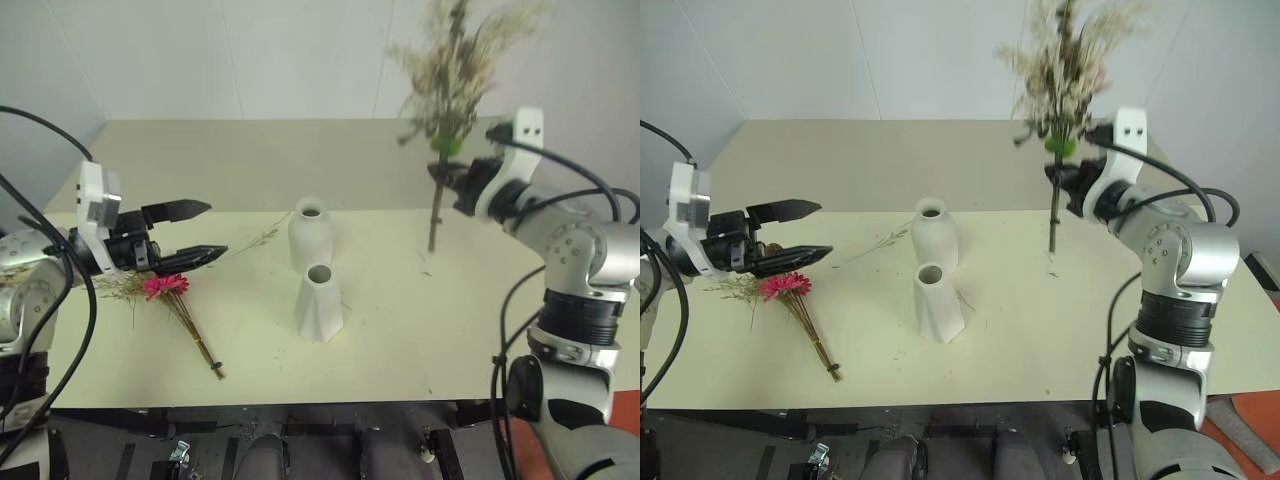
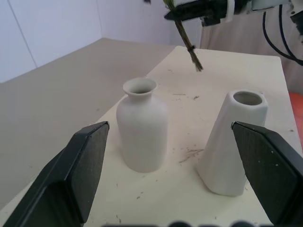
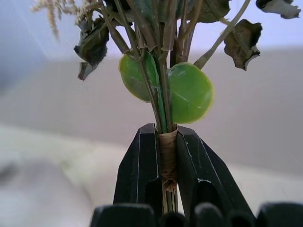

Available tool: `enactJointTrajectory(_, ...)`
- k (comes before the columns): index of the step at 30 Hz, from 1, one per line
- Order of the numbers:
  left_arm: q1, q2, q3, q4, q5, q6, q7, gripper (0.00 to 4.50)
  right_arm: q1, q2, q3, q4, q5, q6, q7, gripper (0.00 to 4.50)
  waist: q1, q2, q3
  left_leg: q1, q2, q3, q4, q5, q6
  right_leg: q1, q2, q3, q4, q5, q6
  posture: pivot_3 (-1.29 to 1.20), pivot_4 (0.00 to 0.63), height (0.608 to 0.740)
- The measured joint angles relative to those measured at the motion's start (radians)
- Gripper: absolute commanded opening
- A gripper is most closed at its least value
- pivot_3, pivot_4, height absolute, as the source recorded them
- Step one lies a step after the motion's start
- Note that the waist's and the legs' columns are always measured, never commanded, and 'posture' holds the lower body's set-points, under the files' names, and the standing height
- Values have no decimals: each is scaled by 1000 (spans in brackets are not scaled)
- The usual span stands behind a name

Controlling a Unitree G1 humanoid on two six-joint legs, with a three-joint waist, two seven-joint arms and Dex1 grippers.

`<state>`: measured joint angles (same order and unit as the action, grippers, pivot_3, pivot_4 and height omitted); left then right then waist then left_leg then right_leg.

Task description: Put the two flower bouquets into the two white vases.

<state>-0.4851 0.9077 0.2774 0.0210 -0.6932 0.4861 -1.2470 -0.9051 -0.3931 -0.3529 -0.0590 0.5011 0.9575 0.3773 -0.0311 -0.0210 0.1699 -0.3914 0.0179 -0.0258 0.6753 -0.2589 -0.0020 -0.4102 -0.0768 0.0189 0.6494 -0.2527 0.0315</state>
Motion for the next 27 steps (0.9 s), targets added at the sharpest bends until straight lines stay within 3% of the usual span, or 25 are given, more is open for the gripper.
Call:
enactJointTrajectory(5,-76,2,-13,58,3,33,6,4500,-55,105,11,4,35,-181,32,252,-7,0,0,-2,0,0,0,0,0,-2,0,0,0,0,0,0,150,740)
enactJointTrajectory(10,-95,6,-34,58,31,87,73,4500,-55,219,126,13,31,-297,40,252,-13,0,0,-10,-1,0,0,2,-4,-14,0,2,14,0,0,0,150,740)
enactJointTrajectory(27,-47,12,-21,11,31,102,83,4500,-118,329,260,182,-17,-498,75,252,-14,1,0,-8,-1,0,1,4,-6,-14,0,2,14,0,0,0,150,740)
